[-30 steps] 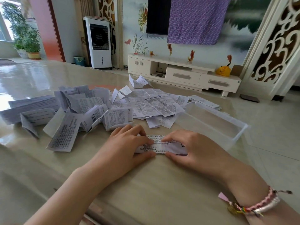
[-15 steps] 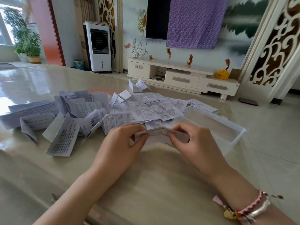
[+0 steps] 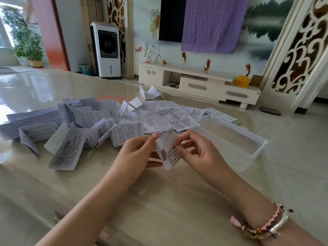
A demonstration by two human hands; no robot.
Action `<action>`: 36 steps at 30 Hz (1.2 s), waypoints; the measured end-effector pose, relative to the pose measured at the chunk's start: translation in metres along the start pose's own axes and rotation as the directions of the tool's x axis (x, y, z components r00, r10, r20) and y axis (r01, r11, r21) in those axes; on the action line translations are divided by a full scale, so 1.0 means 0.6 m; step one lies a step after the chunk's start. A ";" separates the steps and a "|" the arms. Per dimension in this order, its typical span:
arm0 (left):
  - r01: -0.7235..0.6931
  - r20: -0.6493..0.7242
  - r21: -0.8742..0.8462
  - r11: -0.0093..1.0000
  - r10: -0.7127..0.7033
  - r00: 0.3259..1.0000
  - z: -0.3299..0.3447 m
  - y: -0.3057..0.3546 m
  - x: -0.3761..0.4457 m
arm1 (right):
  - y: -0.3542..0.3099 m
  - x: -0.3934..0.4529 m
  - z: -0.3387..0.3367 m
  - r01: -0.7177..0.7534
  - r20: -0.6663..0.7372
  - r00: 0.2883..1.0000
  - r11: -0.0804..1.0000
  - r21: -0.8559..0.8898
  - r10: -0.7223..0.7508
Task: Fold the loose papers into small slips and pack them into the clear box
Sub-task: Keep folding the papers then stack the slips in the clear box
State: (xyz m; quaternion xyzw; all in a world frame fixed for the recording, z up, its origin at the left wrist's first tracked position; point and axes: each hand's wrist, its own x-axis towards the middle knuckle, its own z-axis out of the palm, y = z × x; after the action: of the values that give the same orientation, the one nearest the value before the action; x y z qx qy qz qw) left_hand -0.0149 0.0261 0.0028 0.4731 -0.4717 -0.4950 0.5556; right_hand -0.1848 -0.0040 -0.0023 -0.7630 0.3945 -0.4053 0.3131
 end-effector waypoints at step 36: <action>-0.144 -0.286 0.567 0.811 0.358 0.889 -0.127 0.000 0.050 | -0.029 0.130 0.160 -0.130 0.204 0.966 0.981 -0.145 0.158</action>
State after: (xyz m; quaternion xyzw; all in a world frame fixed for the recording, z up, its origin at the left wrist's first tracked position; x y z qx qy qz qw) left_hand 0.0629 0.0008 -0.0037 0.6267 -0.5323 -0.1644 0.5449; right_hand -0.0679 -0.0470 -0.0053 -0.7904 0.4384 -0.2700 0.3320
